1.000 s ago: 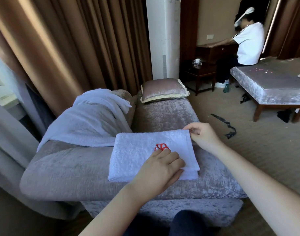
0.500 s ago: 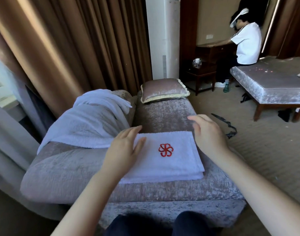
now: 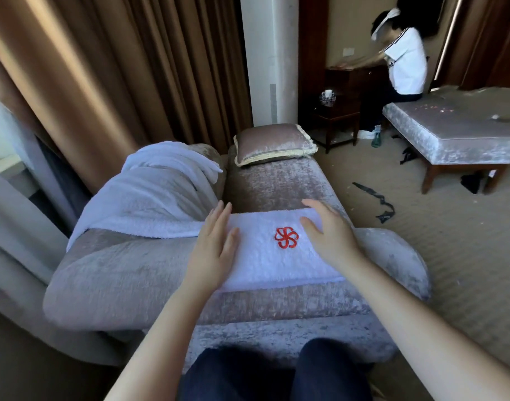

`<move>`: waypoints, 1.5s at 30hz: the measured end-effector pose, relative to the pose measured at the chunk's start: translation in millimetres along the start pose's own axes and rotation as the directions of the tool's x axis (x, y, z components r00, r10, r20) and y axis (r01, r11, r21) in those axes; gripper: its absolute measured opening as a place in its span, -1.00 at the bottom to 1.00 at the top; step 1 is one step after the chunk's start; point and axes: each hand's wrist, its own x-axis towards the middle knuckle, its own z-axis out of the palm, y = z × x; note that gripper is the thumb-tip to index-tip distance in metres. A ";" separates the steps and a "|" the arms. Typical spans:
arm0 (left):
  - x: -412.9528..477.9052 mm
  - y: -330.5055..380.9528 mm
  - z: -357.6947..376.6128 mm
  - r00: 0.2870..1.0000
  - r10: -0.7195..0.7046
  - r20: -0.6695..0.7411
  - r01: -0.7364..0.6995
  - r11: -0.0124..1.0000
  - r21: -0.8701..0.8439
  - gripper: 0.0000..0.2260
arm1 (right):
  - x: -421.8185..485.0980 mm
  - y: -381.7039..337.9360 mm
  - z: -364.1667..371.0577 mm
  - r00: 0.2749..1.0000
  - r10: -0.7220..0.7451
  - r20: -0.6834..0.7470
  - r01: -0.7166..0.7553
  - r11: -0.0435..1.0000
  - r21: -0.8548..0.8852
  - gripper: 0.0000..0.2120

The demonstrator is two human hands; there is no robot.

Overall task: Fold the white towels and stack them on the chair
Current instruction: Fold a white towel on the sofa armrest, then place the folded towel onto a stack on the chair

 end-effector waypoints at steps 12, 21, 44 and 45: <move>-32.6 -2.3 -44.4 0.899 -0.366 0.241 0.437 0.722 -0.536 -0.79 | -54.6 19.7 -19.6 0.938 0.347 0.017 -0.336 0.894 0.296 -0.71; -53.4 13.3 -36.1 0.884 -0.239 0.401 0.454 0.638 -0.622 -0.78 | -92.3 12.3 -45.9 0.910 0.415 0.005 -0.343 0.746 0.571 -0.91; -116.8 205.1 128.7 0.591 0.241 0.770 0.511 0.626 -0.589 -0.69 | -338.8 83.9 -207.8 0.409 0.725 -0.554 -0.270 0.676 0.685 -0.84; -122.6 214.3 135.7 0.560 0.266 0.784 0.514 0.631 -0.581 -0.68 | -353.0 83.8 -212.1 0.379 0.728 -0.571 -0.275 0.678 0.682 -0.84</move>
